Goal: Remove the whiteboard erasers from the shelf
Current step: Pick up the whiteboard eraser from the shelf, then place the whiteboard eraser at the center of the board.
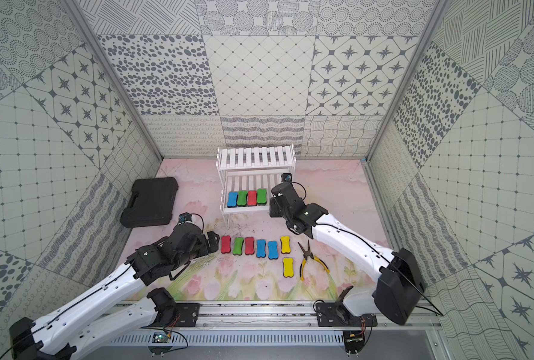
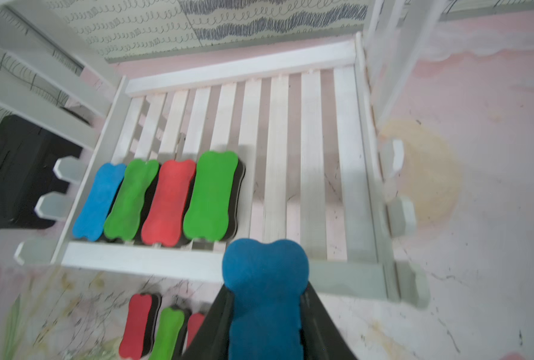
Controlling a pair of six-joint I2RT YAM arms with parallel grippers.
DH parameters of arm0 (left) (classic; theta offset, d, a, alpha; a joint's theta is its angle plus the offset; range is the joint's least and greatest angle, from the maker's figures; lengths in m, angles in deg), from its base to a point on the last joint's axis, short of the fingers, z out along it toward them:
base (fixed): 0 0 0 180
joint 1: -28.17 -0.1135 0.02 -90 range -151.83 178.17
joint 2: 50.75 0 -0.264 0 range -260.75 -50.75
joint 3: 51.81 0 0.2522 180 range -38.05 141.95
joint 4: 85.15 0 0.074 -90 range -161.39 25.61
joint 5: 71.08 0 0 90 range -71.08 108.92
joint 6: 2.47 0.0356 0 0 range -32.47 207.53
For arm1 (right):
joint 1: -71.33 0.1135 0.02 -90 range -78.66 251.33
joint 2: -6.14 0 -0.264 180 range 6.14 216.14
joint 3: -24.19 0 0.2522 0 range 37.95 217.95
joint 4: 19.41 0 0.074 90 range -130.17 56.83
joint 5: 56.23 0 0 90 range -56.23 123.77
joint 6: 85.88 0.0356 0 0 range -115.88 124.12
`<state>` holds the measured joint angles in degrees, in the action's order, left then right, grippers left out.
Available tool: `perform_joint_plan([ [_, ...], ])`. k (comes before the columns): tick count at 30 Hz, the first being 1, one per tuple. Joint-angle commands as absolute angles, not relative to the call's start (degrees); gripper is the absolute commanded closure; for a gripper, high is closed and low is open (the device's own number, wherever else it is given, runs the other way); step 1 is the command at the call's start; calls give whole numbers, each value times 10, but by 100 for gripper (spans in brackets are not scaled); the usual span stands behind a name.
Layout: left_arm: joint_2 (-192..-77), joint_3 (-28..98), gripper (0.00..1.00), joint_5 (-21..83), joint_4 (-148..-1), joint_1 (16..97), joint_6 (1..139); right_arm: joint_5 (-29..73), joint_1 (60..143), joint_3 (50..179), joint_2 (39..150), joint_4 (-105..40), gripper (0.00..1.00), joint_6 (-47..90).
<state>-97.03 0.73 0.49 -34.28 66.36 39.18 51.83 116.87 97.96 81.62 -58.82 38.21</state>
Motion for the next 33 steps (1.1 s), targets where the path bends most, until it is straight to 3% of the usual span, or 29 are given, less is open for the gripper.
perform_joint_plan([
  [1,-958,9,1,4,-327,660,393,541,1224,892,770,-592,73,481],
  [6,-953,12,0,8,-321,660,393,540,1317,786,726,-590,74,603],
  [13,-955,27,1,9,-311,660,401,507,1415,770,777,-618,74,673],
  [33,-937,19,1,7,-296,659,396,528,1376,804,900,-588,73,627],
])
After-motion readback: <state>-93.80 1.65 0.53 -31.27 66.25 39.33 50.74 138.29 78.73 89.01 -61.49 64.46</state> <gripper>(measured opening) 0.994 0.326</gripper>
